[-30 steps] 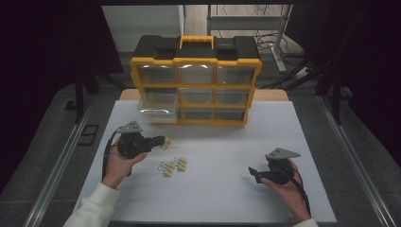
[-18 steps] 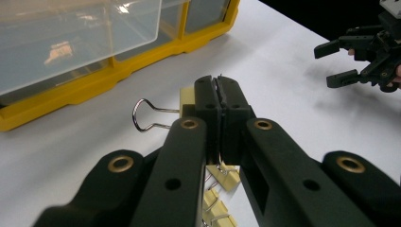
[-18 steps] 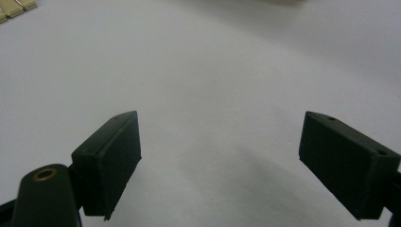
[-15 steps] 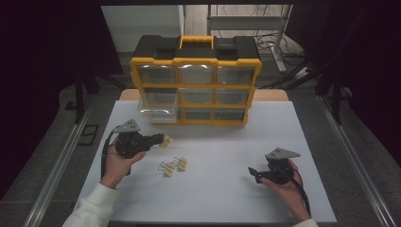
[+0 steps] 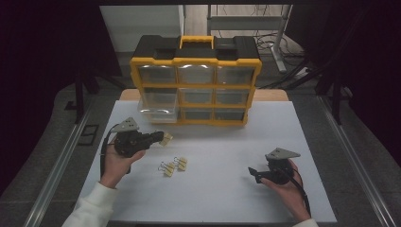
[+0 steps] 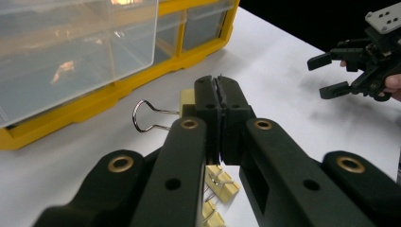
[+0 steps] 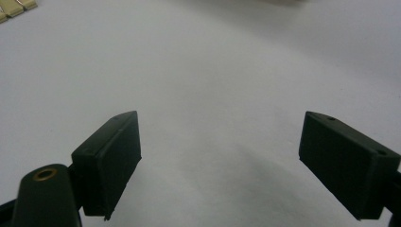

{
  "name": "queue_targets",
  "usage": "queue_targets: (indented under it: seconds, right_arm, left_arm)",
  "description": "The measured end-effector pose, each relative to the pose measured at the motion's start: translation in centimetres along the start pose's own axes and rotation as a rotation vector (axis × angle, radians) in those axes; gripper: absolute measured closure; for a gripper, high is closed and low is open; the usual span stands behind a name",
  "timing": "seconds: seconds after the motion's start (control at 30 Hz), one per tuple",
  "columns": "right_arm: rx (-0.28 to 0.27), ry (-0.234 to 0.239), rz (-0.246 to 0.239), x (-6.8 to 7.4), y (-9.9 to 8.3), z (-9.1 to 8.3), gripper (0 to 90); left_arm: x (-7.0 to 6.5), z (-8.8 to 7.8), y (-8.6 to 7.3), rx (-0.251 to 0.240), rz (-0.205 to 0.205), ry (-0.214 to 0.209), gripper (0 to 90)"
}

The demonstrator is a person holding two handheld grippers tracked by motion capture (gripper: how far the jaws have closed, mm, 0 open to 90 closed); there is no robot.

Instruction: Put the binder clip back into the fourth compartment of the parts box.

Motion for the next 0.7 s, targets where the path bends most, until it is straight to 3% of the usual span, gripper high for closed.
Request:
queue_targets:
  seconds: [0.7]
  right_arm:
    - [-0.003,0.000,0.002,-0.02,0.02,-0.02,14.3]
  left_arm:
    - [-0.23,-0.79,0.88,-0.043,0.015,0.008,88.7]
Point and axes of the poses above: each handheld gripper's, and its own axes: z roughly forward along the jaws, y roughly out of its top, x roughly to its left, the point moved 5 cm from there along z, roughly forward along the jaws, and after that the axes turned 1 degree about z, right-handed, at the moved point
